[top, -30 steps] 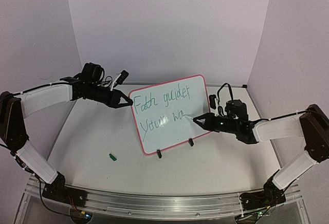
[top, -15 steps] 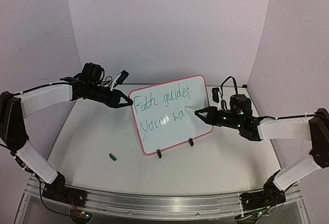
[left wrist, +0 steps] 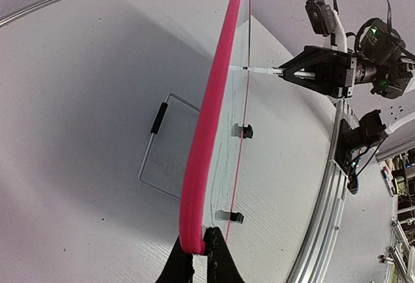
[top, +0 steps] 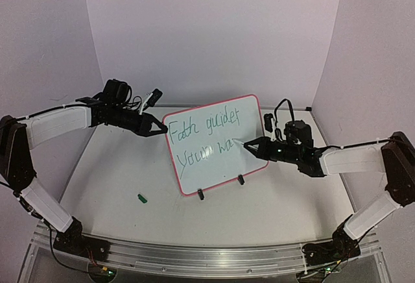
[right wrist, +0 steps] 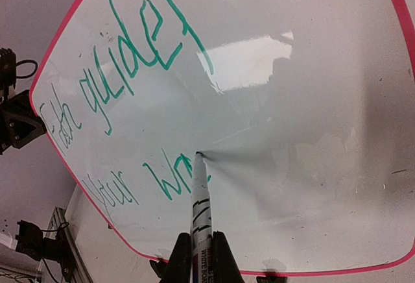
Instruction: Write a sentence on the whiteboard
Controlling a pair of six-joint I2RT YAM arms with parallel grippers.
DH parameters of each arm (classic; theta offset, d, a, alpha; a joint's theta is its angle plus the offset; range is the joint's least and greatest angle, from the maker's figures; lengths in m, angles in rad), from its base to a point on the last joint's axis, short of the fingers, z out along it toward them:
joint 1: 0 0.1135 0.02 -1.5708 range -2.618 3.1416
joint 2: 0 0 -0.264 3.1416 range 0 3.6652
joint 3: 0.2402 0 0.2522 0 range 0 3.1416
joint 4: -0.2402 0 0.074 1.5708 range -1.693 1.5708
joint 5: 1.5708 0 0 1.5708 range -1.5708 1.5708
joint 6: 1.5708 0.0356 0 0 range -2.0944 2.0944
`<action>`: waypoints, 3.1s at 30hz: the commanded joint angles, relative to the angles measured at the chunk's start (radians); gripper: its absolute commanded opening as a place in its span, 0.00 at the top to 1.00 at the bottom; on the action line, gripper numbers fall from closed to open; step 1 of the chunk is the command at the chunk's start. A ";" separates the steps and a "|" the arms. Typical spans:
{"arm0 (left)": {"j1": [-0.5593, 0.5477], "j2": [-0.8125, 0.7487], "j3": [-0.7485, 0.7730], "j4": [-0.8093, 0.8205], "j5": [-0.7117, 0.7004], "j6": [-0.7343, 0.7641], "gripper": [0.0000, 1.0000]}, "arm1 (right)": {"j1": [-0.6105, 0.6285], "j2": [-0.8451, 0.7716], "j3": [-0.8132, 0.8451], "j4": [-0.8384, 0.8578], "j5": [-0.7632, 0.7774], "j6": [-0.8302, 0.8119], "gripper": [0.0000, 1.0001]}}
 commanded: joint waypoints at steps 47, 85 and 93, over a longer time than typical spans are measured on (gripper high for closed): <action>-0.049 0.058 -0.038 -0.176 -0.085 0.104 1.00 | -0.016 -0.032 -0.009 0.074 0.060 -0.004 1.00; -0.058 0.061 -0.038 -0.174 -0.082 0.102 1.00 | 0.062 0.015 -0.165 0.139 -0.064 0.120 1.00; -0.058 0.059 -0.038 -0.175 -0.083 0.102 1.00 | 0.062 -0.201 -0.149 0.018 0.049 0.103 1.00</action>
